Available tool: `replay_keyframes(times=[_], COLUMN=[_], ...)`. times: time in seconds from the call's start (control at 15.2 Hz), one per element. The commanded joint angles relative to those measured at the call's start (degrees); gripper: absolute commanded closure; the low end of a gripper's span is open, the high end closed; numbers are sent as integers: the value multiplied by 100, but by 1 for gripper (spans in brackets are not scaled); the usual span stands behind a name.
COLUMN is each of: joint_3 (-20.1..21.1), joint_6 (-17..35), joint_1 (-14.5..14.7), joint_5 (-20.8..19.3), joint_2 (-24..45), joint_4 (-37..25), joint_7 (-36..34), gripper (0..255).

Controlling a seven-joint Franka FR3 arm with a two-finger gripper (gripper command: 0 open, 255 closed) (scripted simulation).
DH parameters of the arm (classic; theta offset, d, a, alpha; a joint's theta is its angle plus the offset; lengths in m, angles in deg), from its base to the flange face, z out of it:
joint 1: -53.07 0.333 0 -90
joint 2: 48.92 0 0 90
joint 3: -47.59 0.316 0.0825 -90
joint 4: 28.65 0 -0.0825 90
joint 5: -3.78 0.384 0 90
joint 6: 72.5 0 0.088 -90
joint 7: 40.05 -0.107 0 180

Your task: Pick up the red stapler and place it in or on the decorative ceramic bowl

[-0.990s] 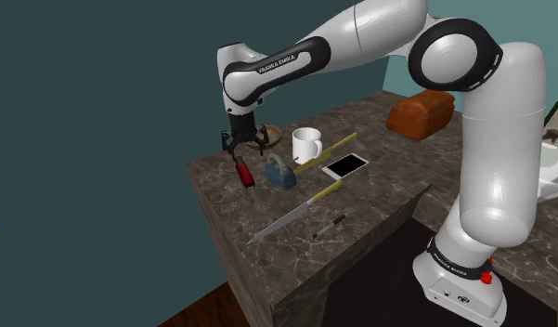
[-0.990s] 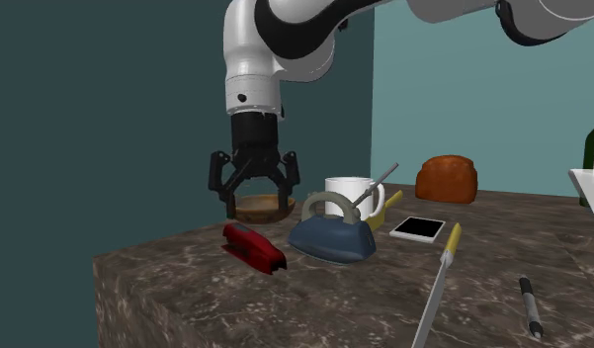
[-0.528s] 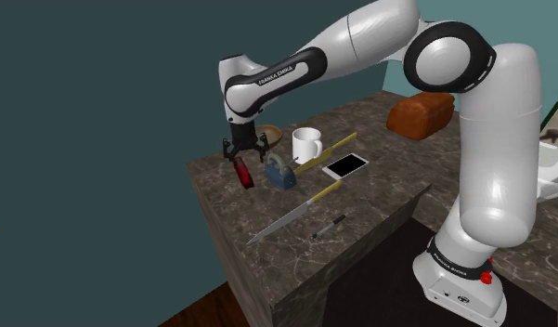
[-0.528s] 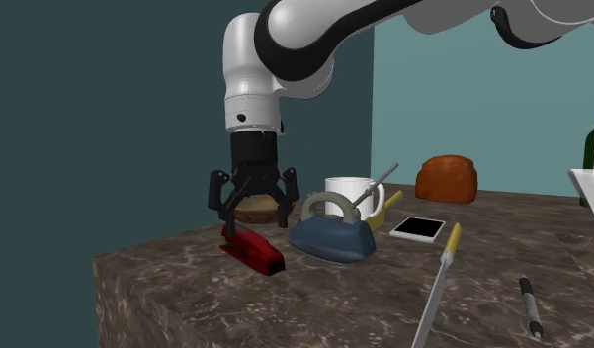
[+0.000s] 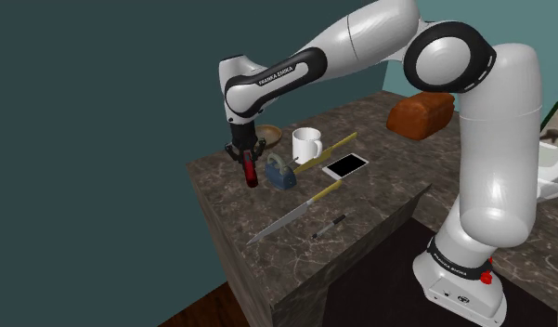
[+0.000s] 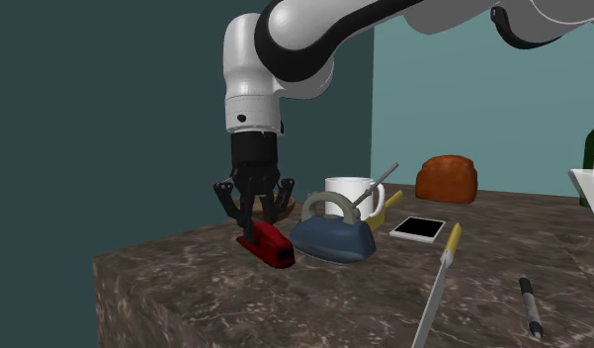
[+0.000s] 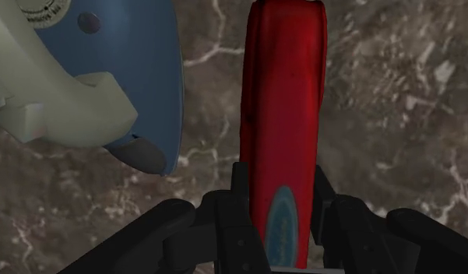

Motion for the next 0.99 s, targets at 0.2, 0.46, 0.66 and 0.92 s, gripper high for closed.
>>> replay_keyframes(times=[0.2,0.46,0.66,0.92], joint_3=[1,4,12,22], joint_6=[0,-66,-269,-546], joint_1=[1,-1,-4,-5], joint_5=[0,7,23,42], joint_2=[2,-24,-91,-166], joint_4=[0,-40,-178,-382], joint_7=[0,0,0,-2], gripper=[255,255,255,255])
